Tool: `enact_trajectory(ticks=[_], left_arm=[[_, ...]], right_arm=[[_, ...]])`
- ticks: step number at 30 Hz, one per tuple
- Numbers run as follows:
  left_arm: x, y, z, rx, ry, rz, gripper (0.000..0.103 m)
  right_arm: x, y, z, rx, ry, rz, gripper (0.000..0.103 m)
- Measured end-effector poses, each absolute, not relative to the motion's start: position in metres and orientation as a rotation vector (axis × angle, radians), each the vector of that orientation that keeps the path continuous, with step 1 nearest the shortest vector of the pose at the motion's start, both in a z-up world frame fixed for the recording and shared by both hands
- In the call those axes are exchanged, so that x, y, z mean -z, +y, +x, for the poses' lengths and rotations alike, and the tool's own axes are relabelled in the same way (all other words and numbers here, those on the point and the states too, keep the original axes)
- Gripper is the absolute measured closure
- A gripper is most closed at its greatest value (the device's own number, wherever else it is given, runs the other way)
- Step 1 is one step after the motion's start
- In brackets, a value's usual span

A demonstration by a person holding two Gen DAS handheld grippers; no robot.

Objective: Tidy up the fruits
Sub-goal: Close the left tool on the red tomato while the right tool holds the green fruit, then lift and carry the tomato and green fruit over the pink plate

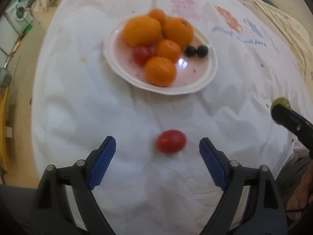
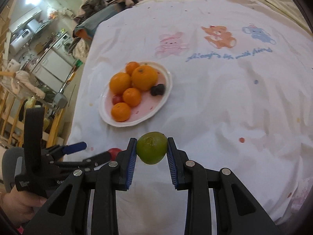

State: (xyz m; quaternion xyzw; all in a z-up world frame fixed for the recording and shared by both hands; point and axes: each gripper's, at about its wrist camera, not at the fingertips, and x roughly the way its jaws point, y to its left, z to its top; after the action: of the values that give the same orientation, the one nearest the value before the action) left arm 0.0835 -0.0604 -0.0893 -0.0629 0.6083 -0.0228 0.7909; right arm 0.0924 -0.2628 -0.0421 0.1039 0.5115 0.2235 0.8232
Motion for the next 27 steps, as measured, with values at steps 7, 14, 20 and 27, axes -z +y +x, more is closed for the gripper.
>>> enact_trajectory(ticks=[7,14,20,27], left_arm=[[0.11,-0.079,0.088,0.028,1.335,-0.022,0.047],[0.106,-0.081,0.085,0.073,1.307,-0.015,0.069],[0.097,-0.069,0.081,0.03,1.273,-0.007,0.069],[0.081,-0.043,0.074,-0.053,1.221,-0.049,0.069]], right_arm=[[0.046,-0.278,0.1,-0.432,1.09,0.255,0.071],[0.045,-0.277,0.102,-0.441,1.086,0.264,0.071],[0.046,-0.272,0.104,-0.453,1.093,0.267,0.071],[0.038,-0.274,0.103,-0.469,1.073,0.297,0.071]])
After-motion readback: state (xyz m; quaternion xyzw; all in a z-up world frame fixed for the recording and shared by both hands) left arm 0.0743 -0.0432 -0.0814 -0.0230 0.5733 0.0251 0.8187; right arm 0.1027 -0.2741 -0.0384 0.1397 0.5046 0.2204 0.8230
